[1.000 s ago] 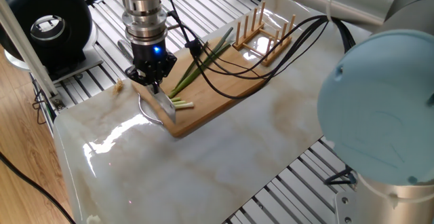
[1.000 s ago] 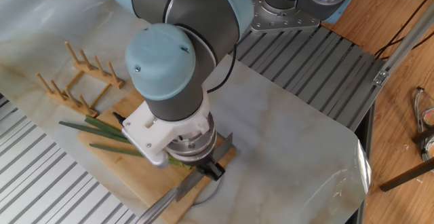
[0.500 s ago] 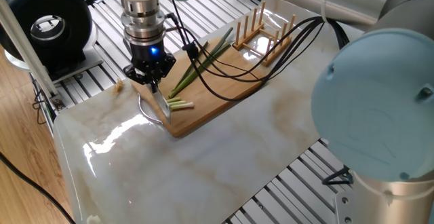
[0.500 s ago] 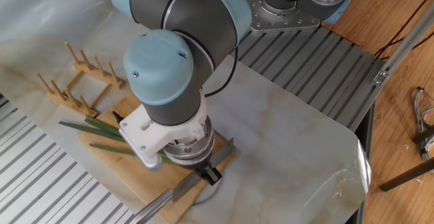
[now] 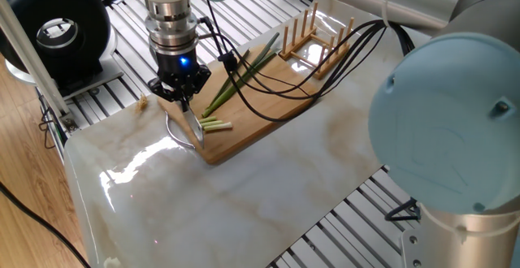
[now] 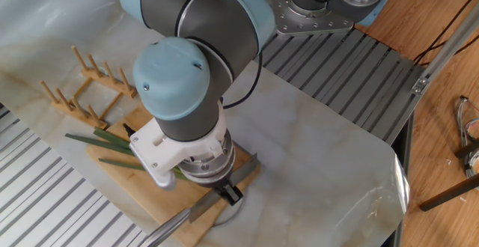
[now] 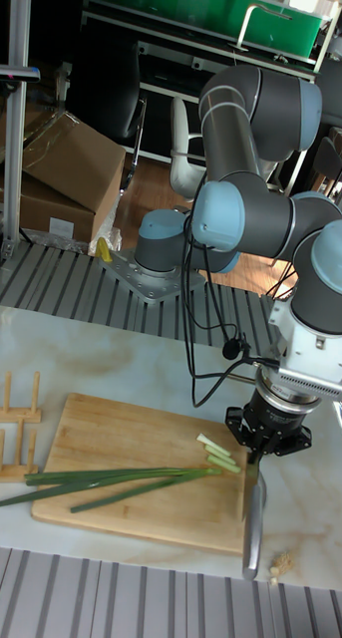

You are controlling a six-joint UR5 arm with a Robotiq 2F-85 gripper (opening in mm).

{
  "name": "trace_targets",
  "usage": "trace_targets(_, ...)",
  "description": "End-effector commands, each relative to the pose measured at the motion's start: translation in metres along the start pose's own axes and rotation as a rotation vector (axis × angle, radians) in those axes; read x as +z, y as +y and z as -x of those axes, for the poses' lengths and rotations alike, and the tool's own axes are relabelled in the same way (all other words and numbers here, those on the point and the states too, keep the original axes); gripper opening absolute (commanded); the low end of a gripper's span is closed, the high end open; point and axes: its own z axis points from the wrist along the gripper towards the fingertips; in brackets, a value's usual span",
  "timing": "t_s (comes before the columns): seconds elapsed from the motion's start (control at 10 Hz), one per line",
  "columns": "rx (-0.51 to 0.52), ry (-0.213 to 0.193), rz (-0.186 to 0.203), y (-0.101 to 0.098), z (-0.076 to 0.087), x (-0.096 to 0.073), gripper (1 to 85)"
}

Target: Chop the green garlic

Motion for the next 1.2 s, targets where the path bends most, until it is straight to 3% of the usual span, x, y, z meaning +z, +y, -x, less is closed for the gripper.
trace_targets(0.0,0.004,0.002,-0.004,-0.002,-0.001,0.000,1.3)
trace_targets(0.7,0.008,0.001,-0.032,-0.010,-0.009,0.008,1.3)
trace_targets(1.1,-0.002,0.007,-0.046,-0.014,-0.016,0.004,1.3)
